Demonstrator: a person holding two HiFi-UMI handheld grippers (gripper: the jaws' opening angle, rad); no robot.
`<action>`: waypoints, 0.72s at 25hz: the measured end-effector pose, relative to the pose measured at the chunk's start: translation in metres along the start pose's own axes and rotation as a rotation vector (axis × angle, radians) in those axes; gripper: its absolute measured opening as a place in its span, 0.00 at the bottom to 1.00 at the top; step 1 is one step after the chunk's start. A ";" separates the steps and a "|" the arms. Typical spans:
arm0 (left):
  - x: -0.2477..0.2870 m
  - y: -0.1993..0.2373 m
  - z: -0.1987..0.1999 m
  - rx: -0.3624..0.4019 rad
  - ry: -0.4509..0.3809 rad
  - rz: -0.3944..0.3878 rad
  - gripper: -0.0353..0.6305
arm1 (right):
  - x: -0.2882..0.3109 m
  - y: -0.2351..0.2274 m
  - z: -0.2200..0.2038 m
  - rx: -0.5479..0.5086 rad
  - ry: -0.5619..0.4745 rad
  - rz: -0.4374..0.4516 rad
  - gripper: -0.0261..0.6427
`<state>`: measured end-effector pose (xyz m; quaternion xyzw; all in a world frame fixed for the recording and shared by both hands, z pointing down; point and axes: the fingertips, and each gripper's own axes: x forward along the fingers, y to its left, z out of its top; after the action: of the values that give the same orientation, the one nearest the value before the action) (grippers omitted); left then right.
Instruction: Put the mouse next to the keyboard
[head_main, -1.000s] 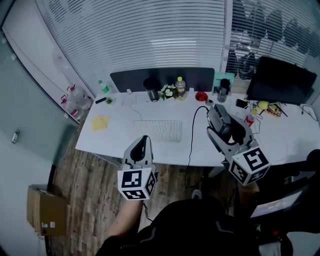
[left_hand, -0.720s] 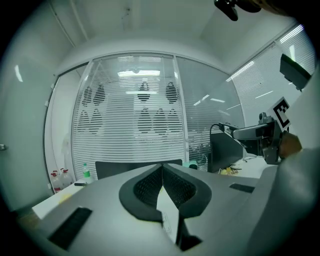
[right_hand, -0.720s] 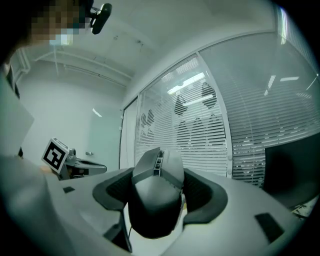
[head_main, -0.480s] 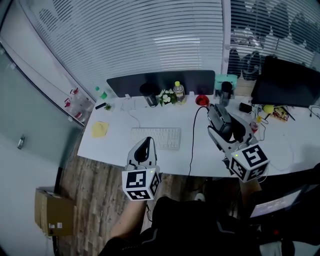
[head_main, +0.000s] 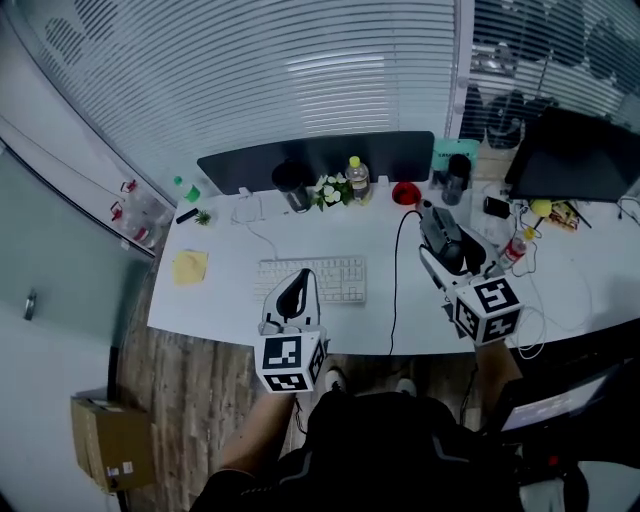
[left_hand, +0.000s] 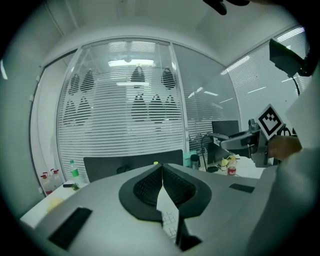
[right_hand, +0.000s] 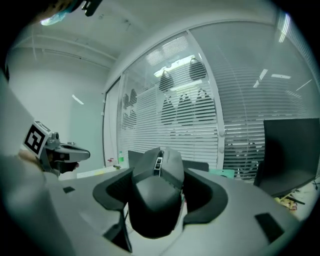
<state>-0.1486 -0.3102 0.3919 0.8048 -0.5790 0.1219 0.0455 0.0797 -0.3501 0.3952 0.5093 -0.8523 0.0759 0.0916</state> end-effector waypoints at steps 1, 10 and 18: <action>0.005 0.005 -0.003 -0.006 0.003 -0.011 0.10 | 0.006 0.000 -0.006 0.003 0.014 -0.011 0.48; 0.050 0.034 -0.040 -0.068 0.021 -0.052 0.10 | 0.056 -0.015 -0.075 0.062 0.145 -0.087 0.48; 0.076 0.046 -0.091 -0.165 0.128 -0.065 0.10 | 0.089 -0.026 -0.142 0.149 0.252 -0.100 0.48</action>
<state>-0.1821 -0.3751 0.4958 0.8073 -0.5566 0.1234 0.1523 0.0727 -0.4072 0.5550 0.5429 -0.7998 0.1972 0.1634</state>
